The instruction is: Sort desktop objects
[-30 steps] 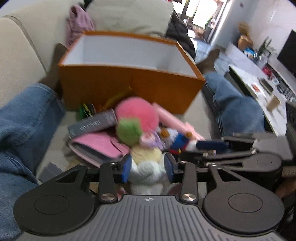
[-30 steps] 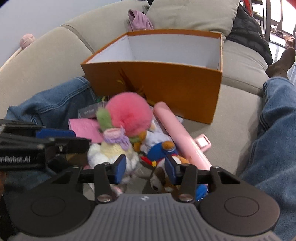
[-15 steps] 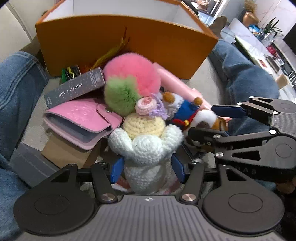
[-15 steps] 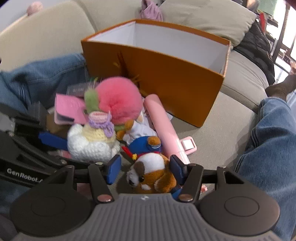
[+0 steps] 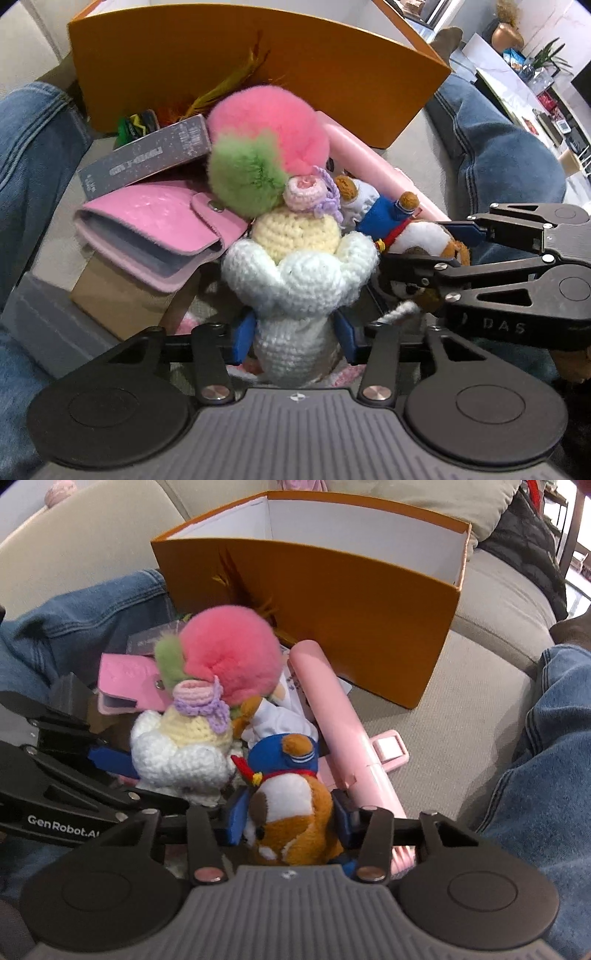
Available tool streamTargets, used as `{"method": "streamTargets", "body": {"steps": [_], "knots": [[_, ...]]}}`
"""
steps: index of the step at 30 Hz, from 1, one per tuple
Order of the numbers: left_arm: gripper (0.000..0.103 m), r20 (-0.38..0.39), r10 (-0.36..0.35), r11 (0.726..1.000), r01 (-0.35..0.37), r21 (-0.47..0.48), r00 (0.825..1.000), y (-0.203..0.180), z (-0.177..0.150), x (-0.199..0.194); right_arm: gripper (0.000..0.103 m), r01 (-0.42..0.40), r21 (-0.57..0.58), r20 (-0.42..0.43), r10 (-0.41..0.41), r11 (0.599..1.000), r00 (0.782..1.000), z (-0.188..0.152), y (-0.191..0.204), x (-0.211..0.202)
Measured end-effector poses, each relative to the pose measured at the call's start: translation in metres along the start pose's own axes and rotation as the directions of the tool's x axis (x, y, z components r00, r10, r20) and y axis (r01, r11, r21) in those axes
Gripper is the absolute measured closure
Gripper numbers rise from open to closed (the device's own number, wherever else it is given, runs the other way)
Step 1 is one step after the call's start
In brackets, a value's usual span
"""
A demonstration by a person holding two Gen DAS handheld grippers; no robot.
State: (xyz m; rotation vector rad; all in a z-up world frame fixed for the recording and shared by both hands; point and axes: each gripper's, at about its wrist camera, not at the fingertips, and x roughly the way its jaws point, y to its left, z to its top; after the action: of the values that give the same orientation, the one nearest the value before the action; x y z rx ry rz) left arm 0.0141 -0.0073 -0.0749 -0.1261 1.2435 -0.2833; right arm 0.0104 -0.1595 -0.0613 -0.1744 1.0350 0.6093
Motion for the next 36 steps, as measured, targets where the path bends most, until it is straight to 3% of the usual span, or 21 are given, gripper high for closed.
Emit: {"method": "streamTargets", "body": {"steps": [4, 10, 19, 25, 26, 27, 30, 32, 33, 36], "knots": [[0.055, 0.02, -0.082, 0.995, 0.083, -0.05, 0.996, 0.013, -0.003, -0.026, 0.057, -0.029, 0.009, 0.009, 0.029, 1.0, 1.0, 0.004, -0.004, -0.019], [0.063, 0.155, -0.106, 0.993, 0.113, -0.034, 0.982, 0.02, 0.001, -0.081, 0.059, -0.062, 0.025, 0.113, 0.059, 0.998, 0.992, 0.017, -0.011, -0.058], [0.066, 0.354, -0.029, 0.999, 0.034, -0.009, 0.935, 0.019, 0.04, -0.132, 0.06, -0.126, 0.031, 0.291, 0.112, 0.992, 0.95, 0.072, -0.009, -0.097], [0.068, 0.405, 0.041, 0.999, -0.039, -0.014, 0.913, 0.013, 0.083, -0.144, 0.06, -0.142, 0.032, 0.373, 0.12, 0.989, 0.92, 0.126, -0.013, -0.101], [0.074, 0.418, 0.04, 0.999, -0.038, -0.014, 0.908, 0.013, 0.09, -0.147, 0.06, -0.141, 0.029, 0.395, 0.118, 0.99, 0.911, 0.136, -0.012, -0.101], [0.099, 0.438, 0.032, 0.999, -0.031, -0.008, 0.898, 0.014, 0.099, -0.151, 0.06, -0.146, 0.026, 0.413, 0.122, 0.989, 0.902, 0.145, -0.012, -0.102], [0.099, 0.474, -0.003, 1.0, 0.001, 0.004, 0.881, 0.013, 0.127, -0.159, 0.06, -0.16, 0.024, 0.464, 0.131, 0.987, 0.876, 0.173, -0.014, -0.103], [0.099, 0.5, 0.018, 1.0, -0.027, 0.009, 0.866, 0.012, 0.144, -0.159, 0.06, -0.155, 0.031, 0.48, 0.121, 0.987, 0.869, 0.191, -0.015, -0.098], [0.099, 0.5, 0.035, 0.999, -0.045, 0.008, 0.865, 0.011, 0.154, -0.156, 0.06, -0.147, 0.034, 0.478, 0.113, 0.989, 0.871, 0.201, -0.016, -0.092], [0.099, 0.46, 0.044, 0.999, -0.048, -0.003, 0.887, 0.018, 0.168, -0.142, 0.06, -0.123, 0.063, 0.448, 0.082, 0.99, 0.89, 0.217, -0.022, -0.072]]}}
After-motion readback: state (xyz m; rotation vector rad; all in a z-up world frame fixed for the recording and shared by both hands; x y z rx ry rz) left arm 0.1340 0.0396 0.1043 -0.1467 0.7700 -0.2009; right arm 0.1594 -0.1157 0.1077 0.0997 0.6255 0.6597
